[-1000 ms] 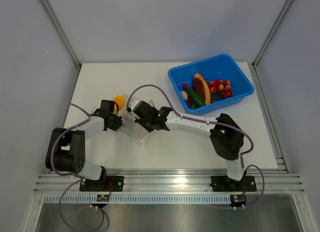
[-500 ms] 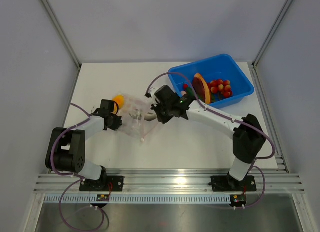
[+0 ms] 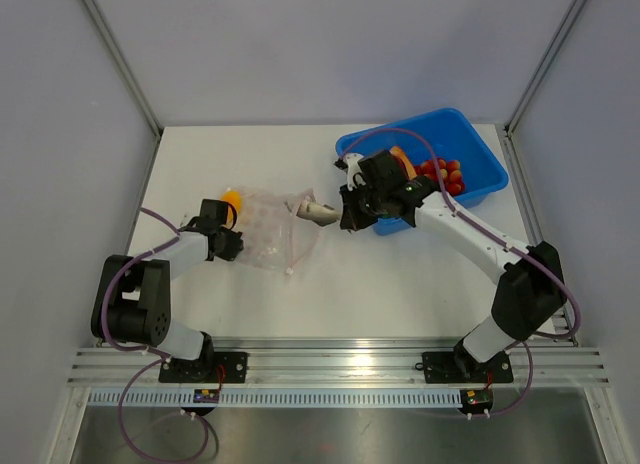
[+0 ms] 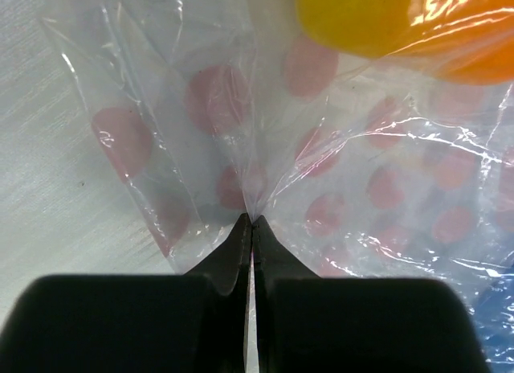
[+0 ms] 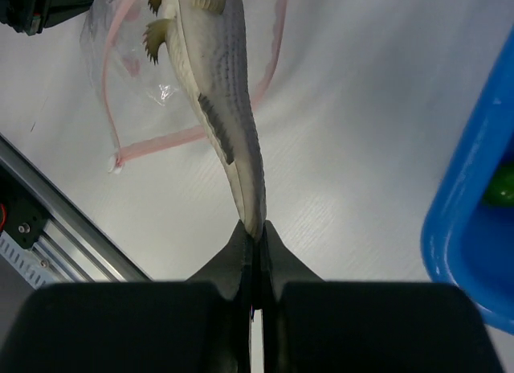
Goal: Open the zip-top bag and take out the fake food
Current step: Pick up the fake fish from the zipper food storage bag, then place the fake fish in the bin.
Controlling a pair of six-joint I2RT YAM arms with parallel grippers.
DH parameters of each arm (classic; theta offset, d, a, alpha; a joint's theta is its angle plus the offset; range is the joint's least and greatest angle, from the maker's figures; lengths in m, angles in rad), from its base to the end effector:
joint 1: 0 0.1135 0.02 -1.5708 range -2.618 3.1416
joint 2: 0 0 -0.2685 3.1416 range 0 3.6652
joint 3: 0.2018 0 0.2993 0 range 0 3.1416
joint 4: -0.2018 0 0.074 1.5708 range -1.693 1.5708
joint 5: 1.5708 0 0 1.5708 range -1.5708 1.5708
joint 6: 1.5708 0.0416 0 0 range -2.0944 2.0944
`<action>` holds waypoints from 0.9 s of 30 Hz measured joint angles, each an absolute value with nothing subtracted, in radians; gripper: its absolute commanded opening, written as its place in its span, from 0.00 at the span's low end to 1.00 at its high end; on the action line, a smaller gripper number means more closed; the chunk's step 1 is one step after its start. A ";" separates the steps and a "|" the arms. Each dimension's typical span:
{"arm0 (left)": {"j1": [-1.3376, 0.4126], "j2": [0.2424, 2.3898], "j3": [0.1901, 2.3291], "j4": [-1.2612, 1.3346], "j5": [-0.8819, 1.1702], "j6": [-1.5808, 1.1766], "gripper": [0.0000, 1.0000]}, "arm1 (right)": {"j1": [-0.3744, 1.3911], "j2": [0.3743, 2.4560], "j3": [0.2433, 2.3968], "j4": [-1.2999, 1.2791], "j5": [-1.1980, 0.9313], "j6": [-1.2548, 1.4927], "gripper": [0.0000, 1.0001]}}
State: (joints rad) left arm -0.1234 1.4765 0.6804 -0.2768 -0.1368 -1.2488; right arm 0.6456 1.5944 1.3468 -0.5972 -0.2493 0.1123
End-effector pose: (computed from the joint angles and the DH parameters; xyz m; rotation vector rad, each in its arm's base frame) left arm 0.2962 -0.0310 0.1120 -1.4566 2.2228 -0.2871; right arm 0.3143 0.2496 0.2827 -0.7678 2.3628 0.6376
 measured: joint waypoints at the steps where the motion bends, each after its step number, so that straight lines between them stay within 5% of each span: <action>1: -0.123 1.477 0.680 -0.277 -0.137 -1.250 0.00 | 0.633 1.581 1.340 -0.596 -0.252 0.115 0.00; 18: -0.116 1.477 0.680 -0.279 -0.137 -1.250 0.00 | 0.502 1.286 1.161 -0.460 -0.042 0.198 0.00; 27: -0.116 1.477 0.680 -0.278 -0.134 -1.250 0.00 | 0.395 1.290 1.125 -0.360 0.075 0.245 0.00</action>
State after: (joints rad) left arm -0.1162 1.4765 0.6804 -0.2783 -0.1341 -1.2495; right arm 0.3950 1.2903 1.1252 -0.3603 0.0750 0.2455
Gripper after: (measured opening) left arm 0.002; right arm 0.033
